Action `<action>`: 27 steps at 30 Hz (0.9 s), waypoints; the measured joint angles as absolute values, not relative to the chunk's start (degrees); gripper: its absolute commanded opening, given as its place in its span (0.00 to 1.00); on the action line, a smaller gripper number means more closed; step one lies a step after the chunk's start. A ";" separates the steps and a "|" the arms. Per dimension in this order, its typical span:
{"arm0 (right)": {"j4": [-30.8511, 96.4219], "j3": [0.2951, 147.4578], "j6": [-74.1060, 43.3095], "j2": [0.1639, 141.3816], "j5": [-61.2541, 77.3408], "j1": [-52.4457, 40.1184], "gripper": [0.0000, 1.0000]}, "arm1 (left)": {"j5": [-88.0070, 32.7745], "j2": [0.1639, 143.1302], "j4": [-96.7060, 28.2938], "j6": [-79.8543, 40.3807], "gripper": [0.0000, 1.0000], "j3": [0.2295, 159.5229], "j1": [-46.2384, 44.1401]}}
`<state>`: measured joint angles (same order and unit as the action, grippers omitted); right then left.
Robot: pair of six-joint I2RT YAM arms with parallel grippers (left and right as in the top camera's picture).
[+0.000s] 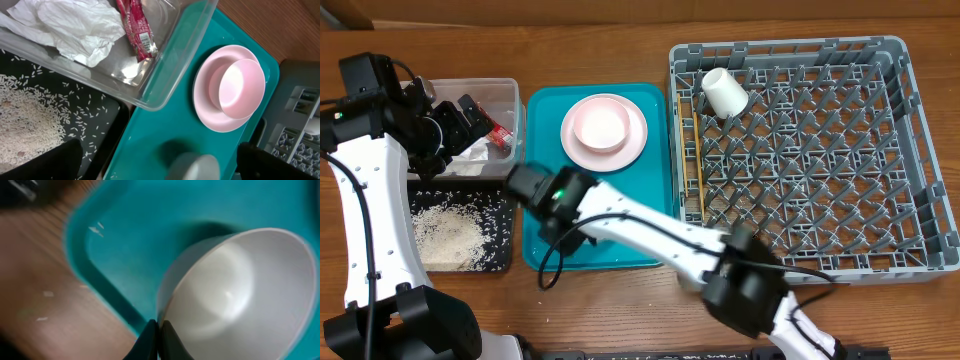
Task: Sort waste into correct bins and load items into the dishwasher
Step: 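Grip the grey bowl's rim with the right gripper and lift, then carry the grey bowl into the dish rack and set it down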
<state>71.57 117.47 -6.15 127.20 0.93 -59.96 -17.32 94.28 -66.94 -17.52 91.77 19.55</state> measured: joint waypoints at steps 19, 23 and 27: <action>77.80 118.19 -6.92 103.74 37.69 -17.89 0.04 | -17.32 94.28 -66.92 -17.52 1.00 91.77 19.55; 76.31 114.13 -3.57 103.74 47.31 -8.99 0.04 | -17.32 94.28 -66.94 -17.52 1.00 91.77 19.53; 72.47 107.59 -0.75 103.77 56.14 -2.42 0.04 | -17.32 94.28 -66.98 -17.52 1.00 91.77 19.55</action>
<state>72.47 107.59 -0.75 103.77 56.14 -2.42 -17.32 94.28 -66.98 -17.52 91.77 19.55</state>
